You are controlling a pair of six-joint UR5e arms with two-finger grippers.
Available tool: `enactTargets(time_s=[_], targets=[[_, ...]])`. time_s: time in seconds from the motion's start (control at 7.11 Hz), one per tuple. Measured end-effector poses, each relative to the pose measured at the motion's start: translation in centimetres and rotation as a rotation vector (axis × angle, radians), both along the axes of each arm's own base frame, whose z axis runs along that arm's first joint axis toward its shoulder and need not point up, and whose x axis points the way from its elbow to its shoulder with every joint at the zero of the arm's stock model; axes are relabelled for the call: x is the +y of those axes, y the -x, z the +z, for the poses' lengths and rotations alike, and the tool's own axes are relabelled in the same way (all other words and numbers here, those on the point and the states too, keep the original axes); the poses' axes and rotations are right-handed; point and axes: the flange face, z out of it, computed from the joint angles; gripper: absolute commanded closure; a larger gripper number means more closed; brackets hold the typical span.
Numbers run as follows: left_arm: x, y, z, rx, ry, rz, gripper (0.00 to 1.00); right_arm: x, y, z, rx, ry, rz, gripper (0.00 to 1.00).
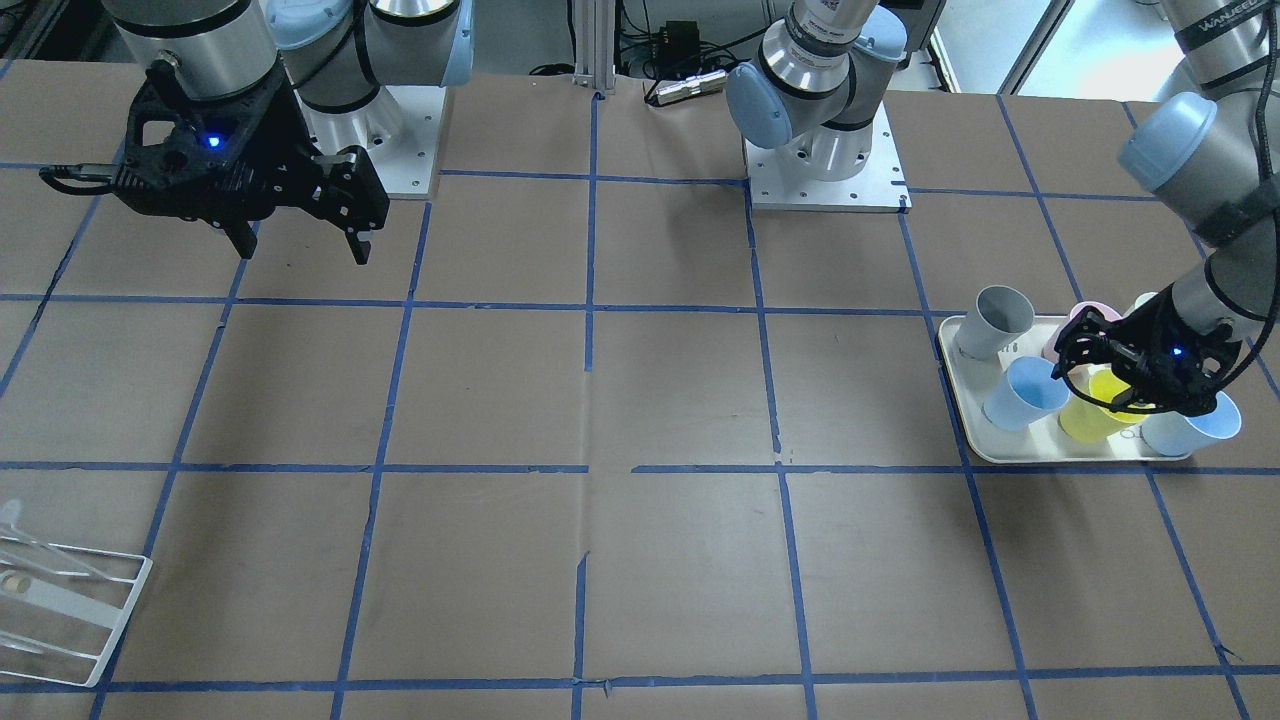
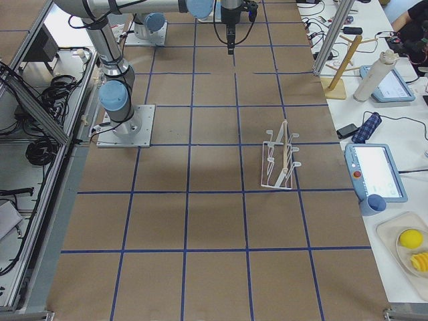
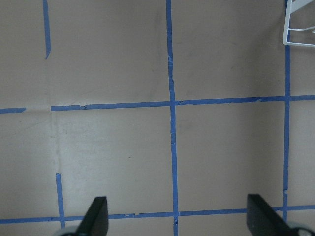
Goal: Transfer IKEA cup to right arm and place on rack
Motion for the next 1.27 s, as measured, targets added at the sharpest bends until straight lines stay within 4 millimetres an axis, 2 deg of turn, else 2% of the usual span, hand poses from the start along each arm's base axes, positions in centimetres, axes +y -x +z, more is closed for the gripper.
enactTargets(time_s=[0.28,0.56,0.7,0.84,1.12,1.27], targets=[[-0.2,-0.3,-1.7,0.016,-0.028,0.004,0.32,-0.1,0.4,0.1,0.000,0.003,-0.005,0.00],[-0.4,-0.4,-2.9,0.028,-0.048,0.007,0.33,-0.4,1.4,0.2,0.004,0.007,-0.018,0.00],[-0.5,-0.5,-3.4,0.034,-0.056,0.007,0.34,-0.7,2.7,0.3,0.005,0.009,-0.039,0.00],[-0.5,-0.5,-3.9,0.039,-0.062,0.007,0.39,-1.0,4.5,0.6,0.004,0.013,-0.068,0.00],[-0.6,-0.6,-4.6,0.047,-0.073,0.007,0.87,-1.1,9.4,1.4,0.009,0.022,-0.117,0.00],[-0.7,-0.6,-4.8,0.049,-0.076,0.007,1.00,-1.2,12.1,1.6,0.012,0.023,-0.135,0.00]])
